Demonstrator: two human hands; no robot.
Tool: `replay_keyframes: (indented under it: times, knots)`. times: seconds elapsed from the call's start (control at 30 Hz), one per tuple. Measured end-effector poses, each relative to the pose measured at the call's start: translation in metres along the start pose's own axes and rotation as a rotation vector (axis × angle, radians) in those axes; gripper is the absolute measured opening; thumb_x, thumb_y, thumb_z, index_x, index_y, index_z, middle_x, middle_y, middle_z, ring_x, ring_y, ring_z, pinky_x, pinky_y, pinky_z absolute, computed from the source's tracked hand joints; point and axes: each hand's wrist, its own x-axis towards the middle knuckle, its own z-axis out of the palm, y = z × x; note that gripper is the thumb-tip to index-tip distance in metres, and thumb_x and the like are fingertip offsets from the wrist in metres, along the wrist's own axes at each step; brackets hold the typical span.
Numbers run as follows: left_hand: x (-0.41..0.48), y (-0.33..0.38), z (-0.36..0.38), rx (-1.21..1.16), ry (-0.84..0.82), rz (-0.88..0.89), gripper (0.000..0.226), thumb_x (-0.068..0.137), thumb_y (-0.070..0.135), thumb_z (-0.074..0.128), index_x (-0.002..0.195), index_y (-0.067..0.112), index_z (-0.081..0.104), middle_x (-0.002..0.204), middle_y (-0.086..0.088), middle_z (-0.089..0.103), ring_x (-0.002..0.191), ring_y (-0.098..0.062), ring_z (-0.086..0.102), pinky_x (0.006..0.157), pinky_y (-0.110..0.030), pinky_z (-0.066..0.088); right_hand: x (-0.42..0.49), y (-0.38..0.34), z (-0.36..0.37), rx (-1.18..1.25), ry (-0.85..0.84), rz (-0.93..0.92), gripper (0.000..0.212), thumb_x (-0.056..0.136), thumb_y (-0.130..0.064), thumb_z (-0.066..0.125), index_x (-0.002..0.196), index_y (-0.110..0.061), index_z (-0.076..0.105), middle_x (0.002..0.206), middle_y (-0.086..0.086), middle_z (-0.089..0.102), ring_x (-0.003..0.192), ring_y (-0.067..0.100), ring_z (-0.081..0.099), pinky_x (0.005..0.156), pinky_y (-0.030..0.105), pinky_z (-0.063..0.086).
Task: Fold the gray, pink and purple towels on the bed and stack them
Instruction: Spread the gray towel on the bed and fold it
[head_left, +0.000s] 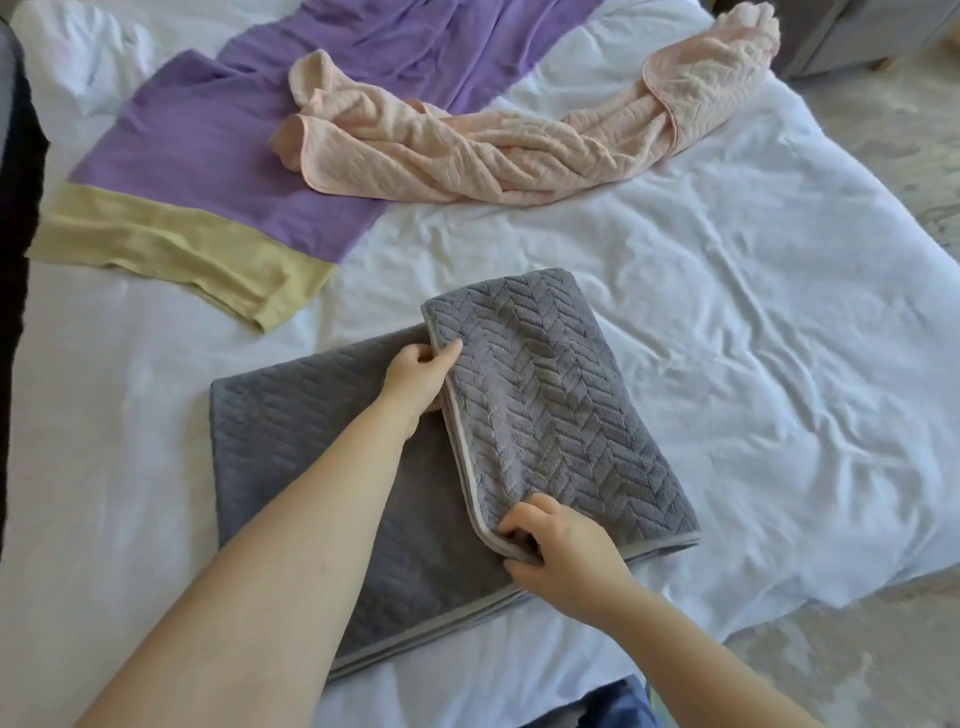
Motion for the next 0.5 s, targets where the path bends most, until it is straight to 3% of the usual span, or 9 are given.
replay_keyframes:
  times: [0.1, 0.2, 0.23, 0.3, 0.37, 0.43, 0.5]
  knots:
    - [0.004, 0.000, -0.007, 0.109, 0.080, 0.111, 0.022, 0.092, 0.038, 0.056, 0.103, 0.020, 0.059, 0.103, -0.002, 0.066, 0.095, -0.022, 0.064, 0.081, -0.040, 0.056, -0.005, -0.003, -0.007, 0.035, -0.020, 0.000, 0.032, 0.078, -0.033, 0.065, 0.108, -0.030, 0.058, 0.102, -0.012, 0.052, 0.089, 0.014, 0.055, 0.073, 0.027, 0.043]
    - [0.002, -0.016, -0.017, 0.255, 0.114, 0.060, 0.029, 0.092, 0.038, 0.056, 0.110, 0.015, 0.053, 0.105, -0.006, 0.063, 0.089, -0.025, 0.064, 0.074, -0.040, 0.057, -0.010, -0.007, -0.018, -0.003, -0.071, -0.004, 0.034, 0.077, -0.048, 0.065, 0.107, -0.033, 0.059, 0.100, -0.017, 0.051, 0.091, 0.008, 0.054, 0.075, 0.025, 0.044]
    - [0.000, -0.020, -0.018, 0.270, 0.120, 0.029, 0.033, 0.091, 0.037, 0.058, 0.113, 0.014, 0.051, 0.106, -0.007, 0.062, 0.084, -0.024, 0.065, 0.068, -0.038, 0.058, -0.012, -0.007, -0.022, 0.001, -0.008, -0.012, 0.035, 0.077, -0.055, 0.062, 0.104, -0.033, 0.061, 0.098, -0.017, 0.053, 0.091, 0.006, 0.055, 0.076, 0.026, 0.045]
    - [-0.005, -0.026, -0.018, 0.313, 0.137, 0.016, 0.042, 0.090, 0.038, 0.060, 0.120, 0.013, 0.045, 0.101, -0.005, 0.060, 0.080, -0.023, 0.065, 0.070, -0.041, 0.059, -0.011, 0.001, -0.031, -0.010, 0.309, -0.011, 0.040, 0.081, -0.059, 0.054, 0.106, -0.030, 0.063, 0.104, -0.013, 0.058, 0.099, 0.011, 0.055, 0.084, 0.030, 0.045]
    - [-0.011, -0.031, -0.014, 0.392, 0.135, 0.028, 0.056, 0.086, 0.049, 0.059, 0.125, 0.014, 0.040, 0.096, 0.001, 0.056, 0.087, -0.024, 0.061, 0.079, -0.045, 0.057, -0.004, 0.015, -0.039, -0.123, 0.542, 0.095, 0.049, 0.087, -0.057, 0.045, 0.127, -0.031, 0.054, 0.131, -0.008, 0.053, 0.124, 0.019, 0.046, 0.100, 0.039, 0.038]
    - [-0.024, -0.039, -0.007, 0.463, 0.076, 0.016, 0.073, 0.080, 0.062, 0.057, 0.132, 0.017, 0.033, 0.108, 0.002, 0.052, 0.098, -0.025, 0.057, 0.083, -0.041, 0.053, 0.000, 0.033, -0.039, -0.282, 0.382, 0.228, 0.061, 0.091, -0.063, 0.027, 0.147, -0.039, 0.024, 0.156, -0.012, 0.022, 0.146, 0.017, 0.014, 0.116, 0.040, 0.017]
    - [-0.037, -0.054, 0.002, 0.502, 0.030, 0.033, 0.078, 0.081, 0.060, 0.059, 0.139, 0.020, 0.025, 0.120, -0.003, 0.049, 0.106, -0.028, 0.055, 0.079, -0.035, 0.047, -0.004, 0.053, -0.026, -0.418, 0.146, 0.281, 0.068, 0.087, -0.069, 0.004, 0.149, -0.041, -0.004, 0.160, -0.013, -0.004, 0.145, 0.012, -0.014, 0.120, 0.037, -0.002]
